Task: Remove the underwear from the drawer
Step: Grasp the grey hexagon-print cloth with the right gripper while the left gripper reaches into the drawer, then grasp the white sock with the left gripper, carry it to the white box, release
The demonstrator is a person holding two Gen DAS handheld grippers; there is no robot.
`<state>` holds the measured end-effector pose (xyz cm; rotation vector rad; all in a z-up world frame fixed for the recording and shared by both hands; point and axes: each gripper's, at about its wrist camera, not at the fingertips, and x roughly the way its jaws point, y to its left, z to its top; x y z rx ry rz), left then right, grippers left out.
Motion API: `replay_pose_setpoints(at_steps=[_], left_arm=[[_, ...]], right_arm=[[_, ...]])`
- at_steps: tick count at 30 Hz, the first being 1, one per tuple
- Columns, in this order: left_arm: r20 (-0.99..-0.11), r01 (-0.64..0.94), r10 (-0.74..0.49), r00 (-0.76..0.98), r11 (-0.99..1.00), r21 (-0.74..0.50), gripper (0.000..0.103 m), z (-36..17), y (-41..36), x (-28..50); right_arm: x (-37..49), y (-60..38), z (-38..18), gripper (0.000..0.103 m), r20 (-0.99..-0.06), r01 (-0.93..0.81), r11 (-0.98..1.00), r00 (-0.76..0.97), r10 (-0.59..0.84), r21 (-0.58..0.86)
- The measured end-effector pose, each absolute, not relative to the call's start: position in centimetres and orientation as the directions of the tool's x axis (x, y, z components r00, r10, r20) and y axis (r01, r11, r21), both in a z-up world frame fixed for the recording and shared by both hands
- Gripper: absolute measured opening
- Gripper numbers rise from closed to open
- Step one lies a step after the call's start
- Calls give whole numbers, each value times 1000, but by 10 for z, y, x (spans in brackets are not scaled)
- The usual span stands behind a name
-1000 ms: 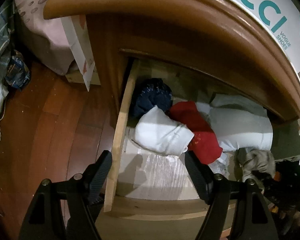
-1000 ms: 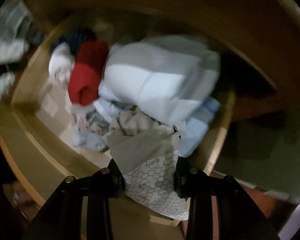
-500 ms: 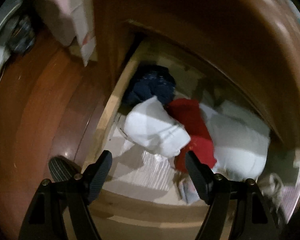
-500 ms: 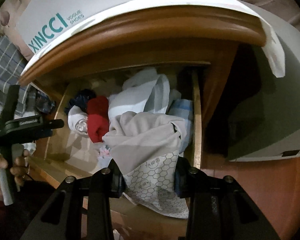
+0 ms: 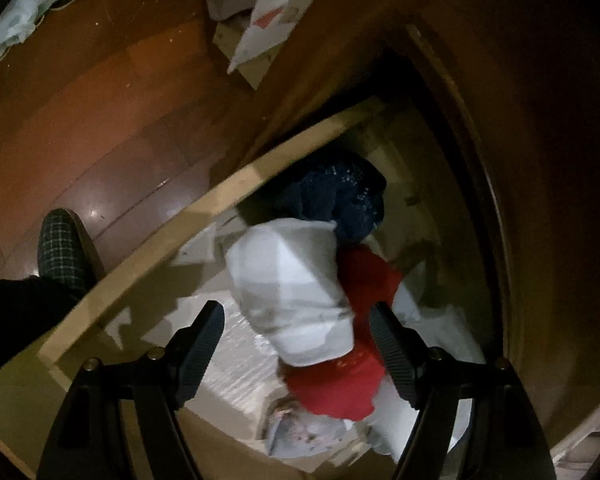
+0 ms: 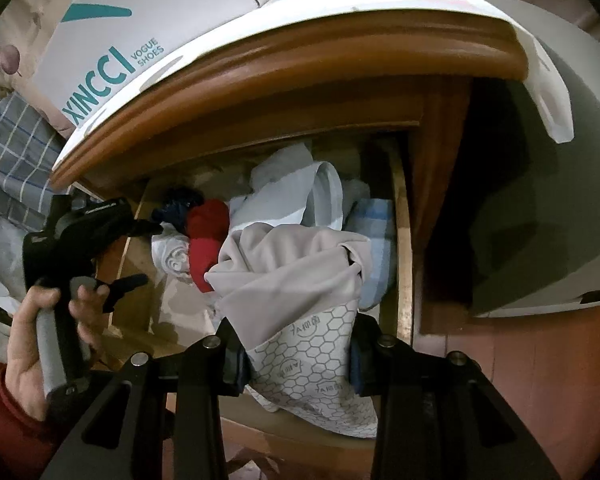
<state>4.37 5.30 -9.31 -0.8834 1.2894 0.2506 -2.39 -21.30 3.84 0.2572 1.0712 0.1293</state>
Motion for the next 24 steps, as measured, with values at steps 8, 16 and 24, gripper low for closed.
replay_pose_setpoints(at_steps=[8,16,24], left_arm=[[-920,-607,-293,260,691,-392,77,-108,38,52],[-929,-611,-322,183,703,-364,65,-127,27,61],[-933,-521,-323,160,775,-358,37,-122,29,66]], right_arm=[[-26,-219,43,34,-849,39,964,484,213,264],[-24,-218,41,34,-851,40,959,473,229,281],[-22,-216,39,34,-855,31,961,465,230,276]])
